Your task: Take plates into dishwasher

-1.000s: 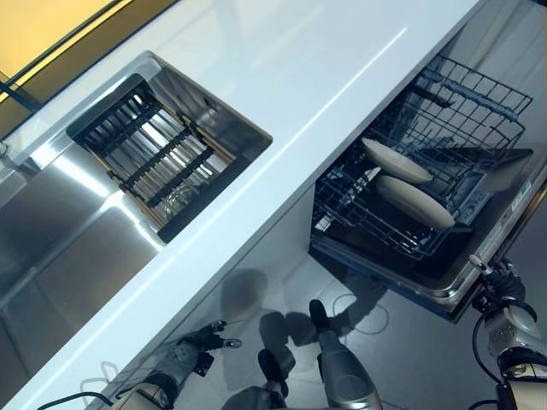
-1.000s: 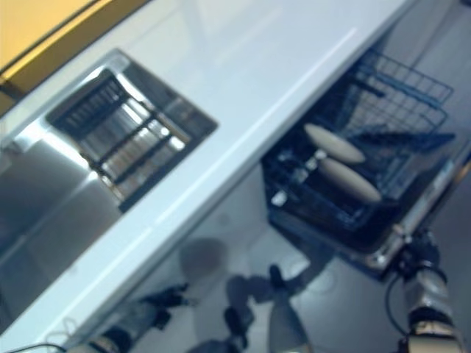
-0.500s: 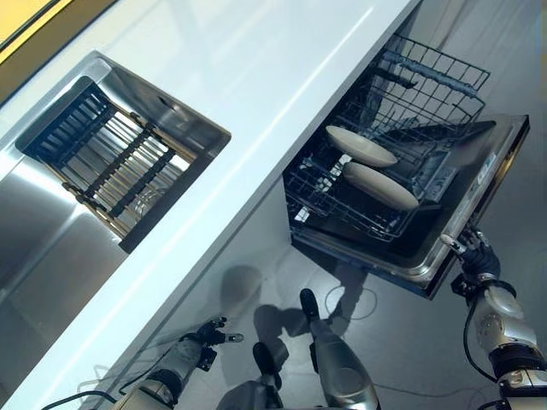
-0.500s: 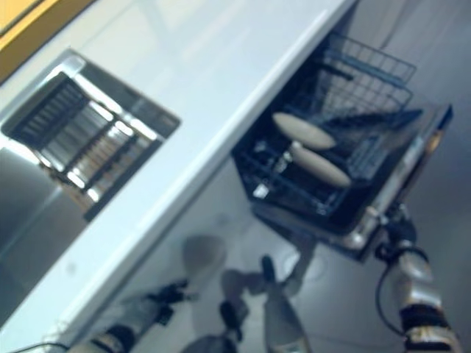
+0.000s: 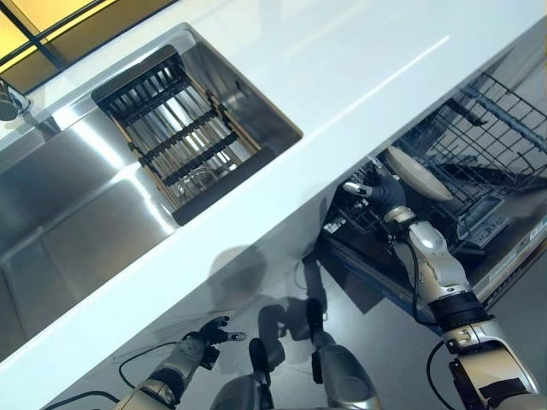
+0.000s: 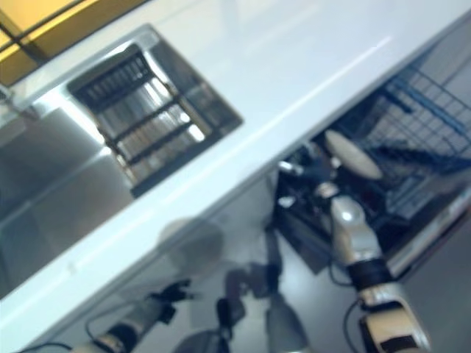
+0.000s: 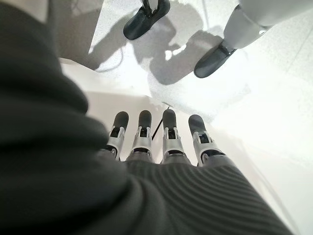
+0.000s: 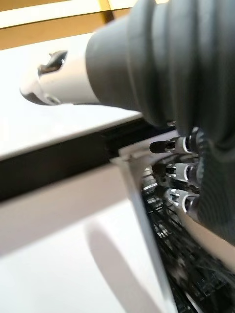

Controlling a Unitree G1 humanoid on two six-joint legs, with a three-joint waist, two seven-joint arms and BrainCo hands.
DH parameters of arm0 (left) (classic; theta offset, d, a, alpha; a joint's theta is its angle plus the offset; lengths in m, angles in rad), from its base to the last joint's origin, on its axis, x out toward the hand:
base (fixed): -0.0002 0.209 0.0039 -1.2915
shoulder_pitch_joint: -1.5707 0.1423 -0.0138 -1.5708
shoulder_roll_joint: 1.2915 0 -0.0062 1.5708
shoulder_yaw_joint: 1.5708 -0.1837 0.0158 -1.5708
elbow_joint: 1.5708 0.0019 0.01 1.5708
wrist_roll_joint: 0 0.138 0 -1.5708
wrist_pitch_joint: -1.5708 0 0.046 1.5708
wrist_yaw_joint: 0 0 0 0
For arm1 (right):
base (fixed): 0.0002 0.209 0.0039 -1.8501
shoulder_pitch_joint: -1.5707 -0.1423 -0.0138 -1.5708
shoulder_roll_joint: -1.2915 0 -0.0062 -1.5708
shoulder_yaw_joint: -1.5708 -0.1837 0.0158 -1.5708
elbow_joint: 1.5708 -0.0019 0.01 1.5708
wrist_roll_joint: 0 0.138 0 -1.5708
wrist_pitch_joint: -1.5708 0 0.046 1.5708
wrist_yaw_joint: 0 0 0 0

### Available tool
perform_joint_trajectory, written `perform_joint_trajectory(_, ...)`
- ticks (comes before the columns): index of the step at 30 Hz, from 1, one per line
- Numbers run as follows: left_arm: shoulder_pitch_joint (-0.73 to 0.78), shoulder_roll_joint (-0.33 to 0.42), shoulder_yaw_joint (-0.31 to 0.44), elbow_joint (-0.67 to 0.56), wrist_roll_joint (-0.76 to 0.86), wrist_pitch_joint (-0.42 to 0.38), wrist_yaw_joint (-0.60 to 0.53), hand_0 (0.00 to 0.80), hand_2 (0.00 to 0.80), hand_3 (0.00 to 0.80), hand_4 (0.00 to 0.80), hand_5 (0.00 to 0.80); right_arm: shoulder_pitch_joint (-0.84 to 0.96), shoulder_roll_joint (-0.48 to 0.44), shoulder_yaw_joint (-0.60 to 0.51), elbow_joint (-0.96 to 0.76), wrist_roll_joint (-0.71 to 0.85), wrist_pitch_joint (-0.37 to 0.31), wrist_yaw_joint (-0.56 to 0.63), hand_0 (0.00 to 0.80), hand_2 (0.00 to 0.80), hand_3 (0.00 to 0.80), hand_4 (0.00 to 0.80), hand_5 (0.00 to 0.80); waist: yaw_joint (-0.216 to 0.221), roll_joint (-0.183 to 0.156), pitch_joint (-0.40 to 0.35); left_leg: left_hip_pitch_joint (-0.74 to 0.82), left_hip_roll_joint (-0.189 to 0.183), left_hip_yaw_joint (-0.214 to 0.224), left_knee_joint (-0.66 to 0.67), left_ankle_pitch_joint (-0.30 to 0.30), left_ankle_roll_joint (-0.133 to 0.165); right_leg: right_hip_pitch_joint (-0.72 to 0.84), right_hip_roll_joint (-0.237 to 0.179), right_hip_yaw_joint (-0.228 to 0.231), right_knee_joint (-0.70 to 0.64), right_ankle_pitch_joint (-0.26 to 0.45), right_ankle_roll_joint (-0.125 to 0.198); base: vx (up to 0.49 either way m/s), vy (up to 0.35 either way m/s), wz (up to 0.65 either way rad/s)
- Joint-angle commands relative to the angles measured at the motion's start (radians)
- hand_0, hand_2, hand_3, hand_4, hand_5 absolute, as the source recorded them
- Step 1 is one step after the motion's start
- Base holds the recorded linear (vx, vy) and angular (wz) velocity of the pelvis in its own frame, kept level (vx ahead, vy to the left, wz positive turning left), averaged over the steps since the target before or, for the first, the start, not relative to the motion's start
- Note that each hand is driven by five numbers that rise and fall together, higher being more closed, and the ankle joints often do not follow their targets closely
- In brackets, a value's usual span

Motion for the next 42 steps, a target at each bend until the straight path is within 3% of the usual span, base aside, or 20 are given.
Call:
perform_joint_trajectory(1, -0.023, 0.038, -0.016, 0.039, 0.001, -0.001, 0.016, 0.0, 0.0, 0.0, 0.0, 0.0, -0.062, 0.052, 0.013, -0.043, -0.014, -0.016, 0.029, 0.0, 0.0, 0.0, 0.0, 0.0, 0.022, -0.07, -0.076, -0.055, -0.053, 0.034, 0.021, 0.007, 0.066, 0.053, 0.008, 0.049, 0.036, -0.094, 0.064, 0.055, -0.01, 0.02)
perform_joint_trajectory(6, -0.014, 0.036, -0.014, 0.046, 0.001, -0.001, 0.019, 0.0, 0.0, 0.0, 0.0, 0.0, -0.065, 0.052, 0.01, -0.029, -0.02, -0.021, -0.013, 0.0, 0.0, 0.0, 0.0, 0.0, 0.029, -0.079, -0.084, -0.047, -0.05, 0.027, 0.021, 0.005, 0.067, 0.064, 0.009, 0.048, 0.035, -0.097, 0.062, 0.041, -0.008, 0.01)
perform_joint_trajectory(10, 0.01, 0.034, -0.003, 0.052, 0.005, -0.014, 0.026, 0.0, 0.0, 0.0, 0.0, 0.0, -0.045, 0.032, -0.022, -0.017, -0.125, -0.04, -0.132, 0.0, 0.0, 0.0, 0.0, 0.0, 0.025, -0.085, -0.09, -0.038, -0.046, 0.029, 0.018, 0.003, 0.066, 0.072, 0.011, 0.051, 0.032, -0.097, 0.063, 0.03, 0.007, 0.01)
perform_joint_trajectory(16, 0.039, 0.039, 0.034, 0.059, 0.002, -0.031, 0.031, 0.0, 0.0, 0.0, 0.0, 0.0, 0.049, -0.015, -0.068, -0.144, -0.218, -0.023, -0.187, 0.0, 0.0, 0.0, 0.0, 0.0, -0.003, -0.094, -0.09, -0.027, -0.042, 0.044, 0.012, 0.005, 0.069, 0.071, 0.018, 0.072, 0.037, -0.096, 0.064, 0.016, 0.015, 0.0)
perform_joint_trajectory(20, 0.062, 0.04, 0.065, 0.07, 0.008, -0.049, 0.038, 0.0, 0.0, 0.0, 0.0, 0.0, 0.163, -0.085, -0.111, -0.222, -0.383, -0.01, -0.213, 0.0, 0.0, 0.0, 0.0, 0.0, -0.03, -0.102, -0.089, -0.021, -0.039, 0.058, 0.011, 0.0, 0.074, 0.067, 0.021, 0.087, 0.041, -0.095, 0.069, 0.006, 0.029, -0.06)
perform_joint_trajectory(25, 0.081, 0.039, 0.085, 0.067, 0.015, -0.06, 0.045, 0.0, 0.0, 0.0, 0.0, 0.0, 0.243, -0.156, -0.159, -0.237, -0.455, 0.03, -0.231, 0.0, 0.0, 0.0, 0.0, 0.0, -0.046, -0.109, -0.093, -0.01, -0.037, 0.073, 0.008, -0.006, 0.076, 0.073, 0.024, 0.098, 0.039, -0.096, 0.072, 0.008, 0.029, -0.1)
perform_joint_trajectory(31, 0.098, 0.035, 0.104, 0.076, 0.022, -0.072, 0.051, 0.0, 0.0, 0.0, 0.0, 0.0, 0.334, -0.171, -0.237, -0.254, -0.402, 0.027, -0.28, 0.0, 0.0, 0.0, 0.0, 0.0, -0.067, -0.115, -0.099, 0.003, -0.034, 0.092, 0.004, -0.013, 0.08, 0.078, 0.027, 0.11, 0.042, -0.101, 0.074, 0.01, 0.024, -0.11)
perform_joint_trajectory(34, 0.108, 0.037, 0.116, 0.081, 0.028, -0.076, 0.051, 0.0, 0.0, 0.0, 0.0, 0.0, 0.386, -0.126, -0.3, -0.224, -0.326, -0.009, -0.344, 0.0, 0.0, 0.0, 0.0, 0.0, -0.081, -0.114, -0.102, 0.007, -0.034, 0.105, 0.005, -0.019, 0.083, 0.075, 0.028, 0.12, 0.048, -0.104, 0.077, 0.005, 0.021, -0.08)
perform_joint_trajectory(37, 0.11, 0.04, 0.112, 0.082, 0.024, -0.075, 0.049, 0.0, 0.0, 0.0, 0.0, 0.0, 0.4, -0.084, -0.338, -0.125, -0.249, -0.024, -0.384, 0.0, 0.0, 0.0, 0.0, 0.0, -0.086, -0.111, -0.102, 0.011, -0.036, 0.112, 0.007, -0.025, 0.086, 0.074, 0.027, 0.124, 0.052, -0.106, 0.08, 0.009, 0.02, -0.04)
perform_joint_trajectory(42, 0.104, 0.051, 0.077, 0.075, 0.006, -0.067, 0.044, 0.0, 0.0, 0.0, 0.0, 0.0, 0.383, -0.073, -0.382, 0.182, -0.108, -0.035, -0.389, 0.0, 0.0, 0.0, 0.0, 0.0, -0.074, -0.099, -0.104, 0.016, -0.039, 0.114, 0.017, -0.035, 0.087, 0.082, 0.021, 0.123, 0.054, -0.108, 0.082, 0.031, -0.004, -0.05)
